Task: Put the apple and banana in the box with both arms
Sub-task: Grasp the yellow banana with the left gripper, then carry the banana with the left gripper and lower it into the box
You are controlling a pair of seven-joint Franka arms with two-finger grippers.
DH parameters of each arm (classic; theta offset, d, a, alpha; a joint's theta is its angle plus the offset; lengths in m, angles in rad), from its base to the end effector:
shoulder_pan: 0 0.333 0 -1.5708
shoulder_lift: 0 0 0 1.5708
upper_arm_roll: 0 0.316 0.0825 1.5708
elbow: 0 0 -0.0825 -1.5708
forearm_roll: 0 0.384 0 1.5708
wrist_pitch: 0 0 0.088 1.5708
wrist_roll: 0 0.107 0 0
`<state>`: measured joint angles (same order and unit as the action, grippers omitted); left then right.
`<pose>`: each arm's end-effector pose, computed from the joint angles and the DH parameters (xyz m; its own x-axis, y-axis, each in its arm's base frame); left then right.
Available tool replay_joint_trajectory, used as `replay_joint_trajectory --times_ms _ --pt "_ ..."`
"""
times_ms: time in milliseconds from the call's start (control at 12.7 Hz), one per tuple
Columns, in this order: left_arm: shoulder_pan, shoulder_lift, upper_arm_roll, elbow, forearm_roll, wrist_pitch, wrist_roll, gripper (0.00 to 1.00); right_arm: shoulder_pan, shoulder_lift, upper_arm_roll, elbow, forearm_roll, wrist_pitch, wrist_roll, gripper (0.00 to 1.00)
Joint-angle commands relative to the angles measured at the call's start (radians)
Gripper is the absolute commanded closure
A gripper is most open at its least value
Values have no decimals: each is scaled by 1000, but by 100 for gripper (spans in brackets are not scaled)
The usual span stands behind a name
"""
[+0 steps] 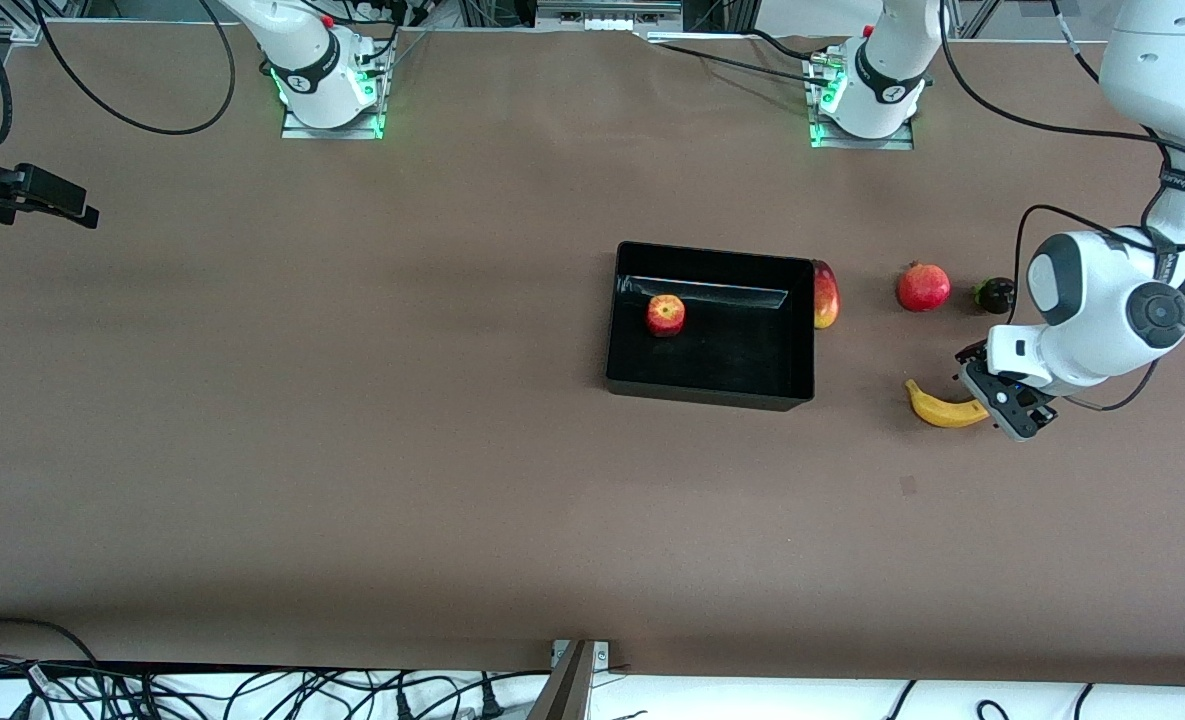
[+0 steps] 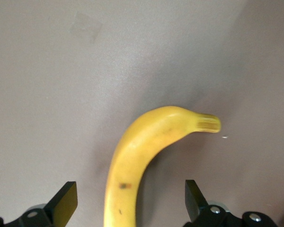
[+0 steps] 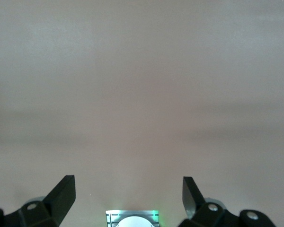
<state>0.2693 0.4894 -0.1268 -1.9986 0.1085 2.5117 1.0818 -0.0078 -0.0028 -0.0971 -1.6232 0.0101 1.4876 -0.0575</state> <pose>0.6049 0.0880 0.2158 0.5313 -0.8471 0.0076 -0.8467 -0.5313 -0.0291 0.5394 -0.0557 0.5949 0.9903 -0.0456 -0.1316 -0.0484 -0.9987 -0.0180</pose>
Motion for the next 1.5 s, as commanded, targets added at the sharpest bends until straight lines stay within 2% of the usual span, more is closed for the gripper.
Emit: replay_joint_trajectory --times_ms 0,236,315,394,551,630,866,1024,1182,1418 --pt "-7 41 19 6 34 36 32 0 3 9 -7 23 16 -7 -4 0" --pt "-9 58 23 6 23 39 26 0 5 9 -4 23 36 -7 -4 0" --pt "-9 61 23 4 23 39 20 16 3 10 -7 23 45 -7 -4 0" --pt "-9 66 23 4 22 41 18 43 3 10 -9 23 45 -9 -4 0" --pt "-9 66 23 4 23 39 18 83 2 10 -12 23 45 -9 -4 0" --pt "-12 67 23 4 26 39 17 100 2 10 -18 22 47 -12 -4 0" --pt "-18 23 21 6 31 23 -31 100 2 10 -20 22 51 -9 -5 0" --pt "-39 -44 9 17 20 -96 -80 100 3 10 -20 22 51 -9 -4 0" --pt "-109 -142 7 17 4 -212 -191 100 2 10 -20 22 53 -10 -4 0" --pt "-255 -270 6 15 -121 -355 -359 100 5 10 -18 22 53 -9 -4 0"
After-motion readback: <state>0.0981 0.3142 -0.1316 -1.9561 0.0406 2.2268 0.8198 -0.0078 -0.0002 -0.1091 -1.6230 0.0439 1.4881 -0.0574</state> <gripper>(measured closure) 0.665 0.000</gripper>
